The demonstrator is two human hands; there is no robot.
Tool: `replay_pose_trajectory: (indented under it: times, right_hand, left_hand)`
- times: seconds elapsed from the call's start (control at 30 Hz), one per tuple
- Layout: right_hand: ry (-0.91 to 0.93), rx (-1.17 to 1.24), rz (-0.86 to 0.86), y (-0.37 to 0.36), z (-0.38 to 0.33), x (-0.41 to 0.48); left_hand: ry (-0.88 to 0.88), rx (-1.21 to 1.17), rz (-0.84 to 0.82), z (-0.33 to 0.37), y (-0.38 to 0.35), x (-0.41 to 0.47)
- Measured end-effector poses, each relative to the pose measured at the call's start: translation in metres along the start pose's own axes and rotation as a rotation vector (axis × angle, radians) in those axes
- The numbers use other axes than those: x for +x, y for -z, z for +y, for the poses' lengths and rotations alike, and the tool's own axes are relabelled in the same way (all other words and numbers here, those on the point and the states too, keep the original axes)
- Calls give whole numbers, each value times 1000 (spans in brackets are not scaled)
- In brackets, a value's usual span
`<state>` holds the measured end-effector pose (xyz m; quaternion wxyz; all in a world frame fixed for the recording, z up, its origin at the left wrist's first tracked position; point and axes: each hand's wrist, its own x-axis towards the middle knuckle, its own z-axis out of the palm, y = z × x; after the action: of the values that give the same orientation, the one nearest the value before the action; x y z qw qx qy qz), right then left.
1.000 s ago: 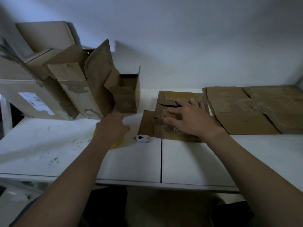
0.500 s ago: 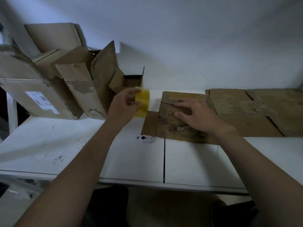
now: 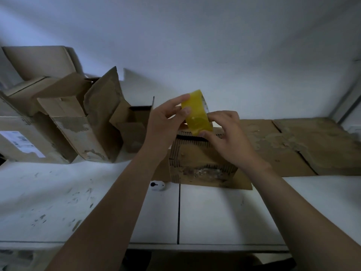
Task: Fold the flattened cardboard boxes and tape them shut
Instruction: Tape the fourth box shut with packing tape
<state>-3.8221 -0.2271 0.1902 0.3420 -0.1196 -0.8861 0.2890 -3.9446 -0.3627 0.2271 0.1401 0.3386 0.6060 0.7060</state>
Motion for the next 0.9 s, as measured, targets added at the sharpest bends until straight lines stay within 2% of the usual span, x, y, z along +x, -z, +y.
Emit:
replay_pose_trajectory:
  times: [0.07, 0.17, 0.23, 0.37, 0.57, 0.77, 0.9]
  right_hand:
    - [-31, 44, -4, 5, 2, 0]
    - [-39, 27, -10, 12, 4, 4]
    - [-22, 8, 5, 17, 4, 7]
    - [-16, 74, 9, 24, 4, 12]
    - [-24, 135, 17, 26, -3, 17]
    - [39, 295, 78, 22, -1, 15]
    - [182, 139, 47, 22, 15, 11]
  left_hand:
    - [-18, 91, 39, -3, -2, 4]
    - [-202, 429, 60, -10, 0, 11]
    - [-247, 539, 40, -13, -4, 11]
    - [-308, 498, -47, -9, -12, 9]
    - [-310, 554, 116, -11, -16, 10]
    - [-80, 395, 281, -23, -11, 17]
    - [47, 243, 342, -18, -6, 18]
